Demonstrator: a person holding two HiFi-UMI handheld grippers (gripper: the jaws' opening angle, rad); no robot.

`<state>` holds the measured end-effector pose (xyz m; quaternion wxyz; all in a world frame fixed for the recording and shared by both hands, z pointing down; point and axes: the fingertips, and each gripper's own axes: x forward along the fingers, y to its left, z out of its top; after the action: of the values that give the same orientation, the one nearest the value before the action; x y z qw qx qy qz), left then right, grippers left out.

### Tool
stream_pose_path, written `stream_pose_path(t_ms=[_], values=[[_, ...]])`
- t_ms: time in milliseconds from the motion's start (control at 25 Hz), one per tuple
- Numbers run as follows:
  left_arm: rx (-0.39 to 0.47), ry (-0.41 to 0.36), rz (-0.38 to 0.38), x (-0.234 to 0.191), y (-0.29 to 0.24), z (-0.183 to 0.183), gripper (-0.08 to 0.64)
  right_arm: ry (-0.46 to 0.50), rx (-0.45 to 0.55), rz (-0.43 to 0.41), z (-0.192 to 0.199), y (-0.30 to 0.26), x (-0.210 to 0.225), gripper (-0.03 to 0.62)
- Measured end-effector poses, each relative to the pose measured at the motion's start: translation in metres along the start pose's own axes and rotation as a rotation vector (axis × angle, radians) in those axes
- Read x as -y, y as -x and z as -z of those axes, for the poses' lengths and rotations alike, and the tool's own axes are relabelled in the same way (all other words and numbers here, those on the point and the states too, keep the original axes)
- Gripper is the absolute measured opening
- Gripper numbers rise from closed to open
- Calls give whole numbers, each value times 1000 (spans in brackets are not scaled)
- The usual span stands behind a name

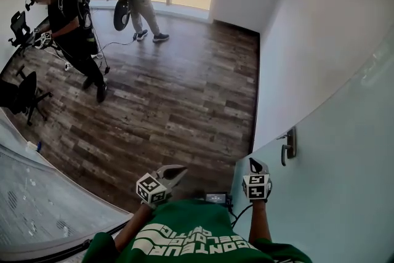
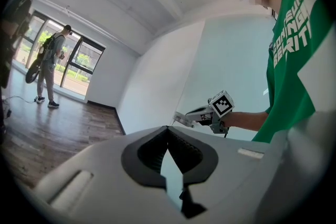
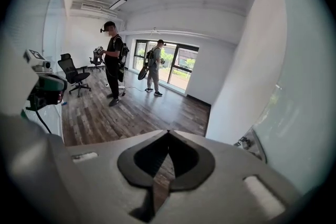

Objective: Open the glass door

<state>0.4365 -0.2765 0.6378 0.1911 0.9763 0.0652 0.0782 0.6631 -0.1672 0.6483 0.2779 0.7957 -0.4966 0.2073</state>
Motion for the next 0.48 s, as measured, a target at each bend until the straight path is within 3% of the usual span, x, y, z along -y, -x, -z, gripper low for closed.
stream_pose_path(t_ms=[240,480], values=[[17,-5,-33,-5,15,-2,11,34,88,-95,-31,-2,-45,-8],[24,6,-74,-12,23,4,11,141,123,-216,-42,-19,-100,-8]])
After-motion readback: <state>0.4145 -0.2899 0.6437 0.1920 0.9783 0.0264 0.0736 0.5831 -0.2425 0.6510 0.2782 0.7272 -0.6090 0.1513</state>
